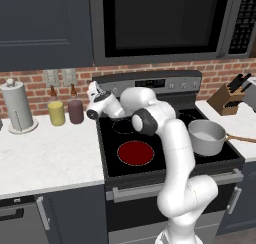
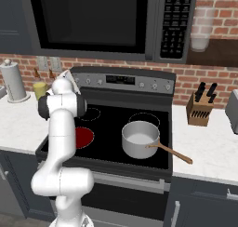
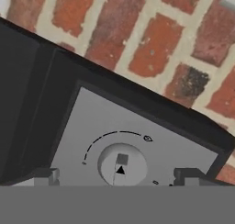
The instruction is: Turn off the front left burner of the stove.
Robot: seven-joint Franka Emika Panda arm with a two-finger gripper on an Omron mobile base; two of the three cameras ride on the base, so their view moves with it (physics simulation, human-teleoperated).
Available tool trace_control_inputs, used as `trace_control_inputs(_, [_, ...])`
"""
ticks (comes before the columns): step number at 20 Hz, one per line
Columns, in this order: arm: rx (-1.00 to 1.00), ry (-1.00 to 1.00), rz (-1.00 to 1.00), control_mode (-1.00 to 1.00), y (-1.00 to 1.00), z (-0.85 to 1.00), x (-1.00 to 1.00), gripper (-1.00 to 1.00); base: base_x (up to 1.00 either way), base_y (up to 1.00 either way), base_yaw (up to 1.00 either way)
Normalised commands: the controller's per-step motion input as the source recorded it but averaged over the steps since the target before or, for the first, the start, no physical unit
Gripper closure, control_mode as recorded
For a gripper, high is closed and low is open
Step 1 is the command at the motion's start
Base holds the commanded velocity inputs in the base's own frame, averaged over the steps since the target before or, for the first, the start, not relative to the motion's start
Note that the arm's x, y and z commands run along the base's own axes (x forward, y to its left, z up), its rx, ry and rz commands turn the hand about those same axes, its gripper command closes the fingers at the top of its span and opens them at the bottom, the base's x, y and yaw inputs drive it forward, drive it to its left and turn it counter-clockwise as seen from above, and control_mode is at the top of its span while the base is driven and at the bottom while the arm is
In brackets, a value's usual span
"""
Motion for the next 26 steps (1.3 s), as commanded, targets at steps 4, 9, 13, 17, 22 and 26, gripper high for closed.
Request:
trace_control_inputs(4, [-0.01, 0.00, 0.00, -1.00, 0.08, -0.11, 0.28, -1.00, 0.00, 0.00, 0.00])
trace_control_inputs(9, [-0.03, 0.00, 0.00, -1.00, 0.16, -0.13, 0.21, -1.00, 0.00, 0.00, 0.00])
trace_control_inputs(13, [-0.01, 0.00, 0.00, -1.00, 0.06, -0.14, 0.07, -1.00, 0.00, 0.00, 0.00])
trace_control_inputs(17, [0.00, -0.01, 0.00, -1.00, 0.00, -0.14, 0.00, -1.00, 0.00, 0.00, 0.00])
trace_control_inputs(22, [0.00, 0.00, 0.00, -1.00, 0.00, -0.14, 0.16, 1.00, 0.00, 0.00, 0.00])
trace_control_inputs(26, [0.00, 0.00, 0.00, -1.00, 0.00, -0.04, 0.32, 1.00, 0.00, 0.00, 0.00])
